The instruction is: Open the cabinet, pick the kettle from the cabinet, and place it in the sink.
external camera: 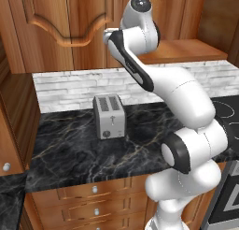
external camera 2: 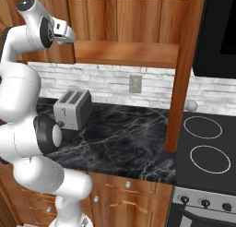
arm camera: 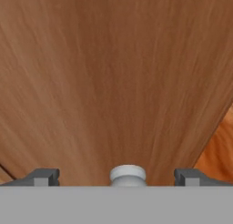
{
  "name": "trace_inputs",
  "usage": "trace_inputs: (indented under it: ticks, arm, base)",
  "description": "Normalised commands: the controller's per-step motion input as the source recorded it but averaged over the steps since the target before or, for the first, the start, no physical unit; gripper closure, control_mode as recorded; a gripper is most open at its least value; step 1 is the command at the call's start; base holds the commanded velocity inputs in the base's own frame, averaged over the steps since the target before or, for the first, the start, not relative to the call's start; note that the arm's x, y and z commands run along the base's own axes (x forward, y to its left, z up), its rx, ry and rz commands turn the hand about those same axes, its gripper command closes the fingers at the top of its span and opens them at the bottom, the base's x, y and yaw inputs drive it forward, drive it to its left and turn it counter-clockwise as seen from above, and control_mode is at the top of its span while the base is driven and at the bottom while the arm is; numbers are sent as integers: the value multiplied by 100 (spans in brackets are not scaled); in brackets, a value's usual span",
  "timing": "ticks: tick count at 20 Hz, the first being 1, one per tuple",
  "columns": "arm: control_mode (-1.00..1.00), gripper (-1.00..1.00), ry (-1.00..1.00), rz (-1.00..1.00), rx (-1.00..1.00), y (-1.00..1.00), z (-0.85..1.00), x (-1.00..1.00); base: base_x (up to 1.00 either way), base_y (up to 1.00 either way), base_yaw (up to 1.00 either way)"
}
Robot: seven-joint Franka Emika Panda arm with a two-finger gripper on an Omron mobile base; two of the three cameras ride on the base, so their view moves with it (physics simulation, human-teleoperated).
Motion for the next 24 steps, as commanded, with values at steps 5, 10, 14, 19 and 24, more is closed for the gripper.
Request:
trace_inputs:
  ticks: [5,10,14,19,24]
  arm:
    - [-100,-100,0,0,0,0,-5,2]
    - [-100,-100,0,0,0,-4,-3,3]
    - [-100,-100,-1,0,0,-1,-5,4]
    - [-100,100,0,-1,0,-1,-5,9]
    - [-100,100,0,-4,0,0,-10,8]
  base:
    - [0,0,0]
    - [0,0,0]
    - [0,0,0]
    - [0,0,0]
    - [0,0,0]
